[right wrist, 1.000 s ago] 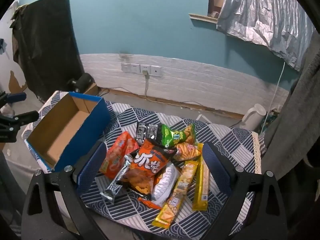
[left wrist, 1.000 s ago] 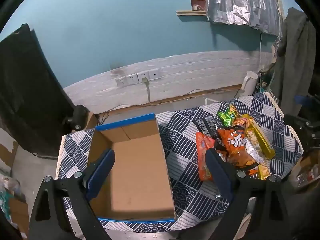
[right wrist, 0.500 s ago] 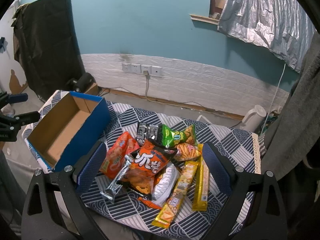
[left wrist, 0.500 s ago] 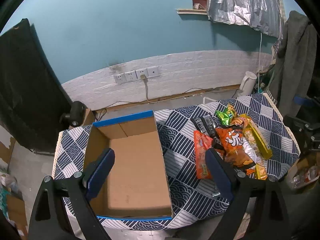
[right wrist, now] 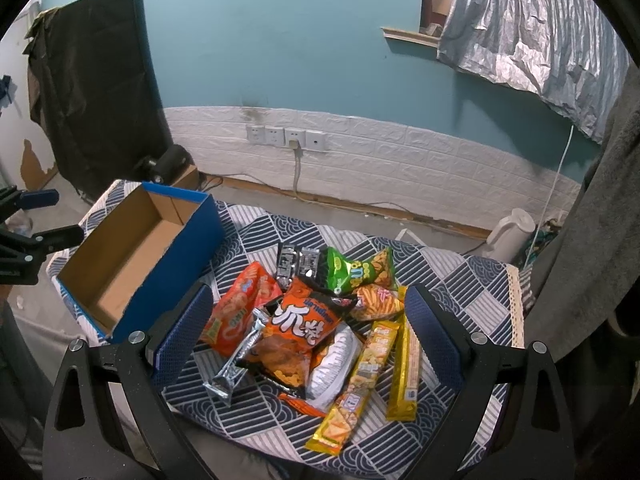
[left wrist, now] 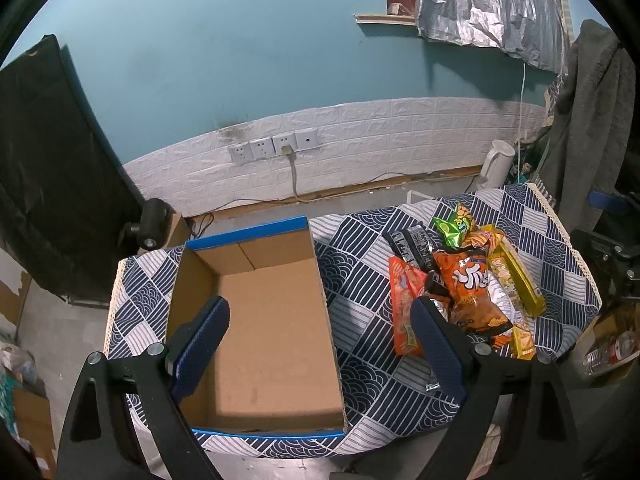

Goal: Organize snacks

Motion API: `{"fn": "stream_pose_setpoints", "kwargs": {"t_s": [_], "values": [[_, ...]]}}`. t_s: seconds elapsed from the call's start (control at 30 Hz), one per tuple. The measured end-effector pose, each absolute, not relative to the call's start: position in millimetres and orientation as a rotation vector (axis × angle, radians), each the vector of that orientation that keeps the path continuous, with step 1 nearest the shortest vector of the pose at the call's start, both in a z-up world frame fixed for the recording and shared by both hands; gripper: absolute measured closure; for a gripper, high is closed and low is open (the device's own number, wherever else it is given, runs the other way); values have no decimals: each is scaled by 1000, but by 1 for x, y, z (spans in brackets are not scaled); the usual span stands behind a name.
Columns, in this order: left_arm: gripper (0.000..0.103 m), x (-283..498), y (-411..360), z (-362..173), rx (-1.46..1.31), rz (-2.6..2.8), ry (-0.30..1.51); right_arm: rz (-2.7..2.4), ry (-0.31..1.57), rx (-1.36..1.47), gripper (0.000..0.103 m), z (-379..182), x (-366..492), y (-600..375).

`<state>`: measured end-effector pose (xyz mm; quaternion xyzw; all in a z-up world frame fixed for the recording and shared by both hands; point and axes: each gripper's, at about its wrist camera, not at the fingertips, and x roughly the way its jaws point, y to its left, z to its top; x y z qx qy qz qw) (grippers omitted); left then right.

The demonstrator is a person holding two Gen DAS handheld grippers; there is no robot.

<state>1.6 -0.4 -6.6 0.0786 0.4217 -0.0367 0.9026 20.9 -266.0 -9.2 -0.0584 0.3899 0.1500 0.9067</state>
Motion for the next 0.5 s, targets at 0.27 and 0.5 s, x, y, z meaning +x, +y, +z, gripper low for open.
{"fn": "stream_pose_setpoints", "kwargs": {"t_s": [0.27, 0.5], "values": [[10, 2, 0, -10, 163, -74, 879, 310, 808, -126, 8, -9, 20, -266], [10, 1, 0, -10, 162, -74, 882, 309, 808, -125, 8, -9, 21, -266]]}}
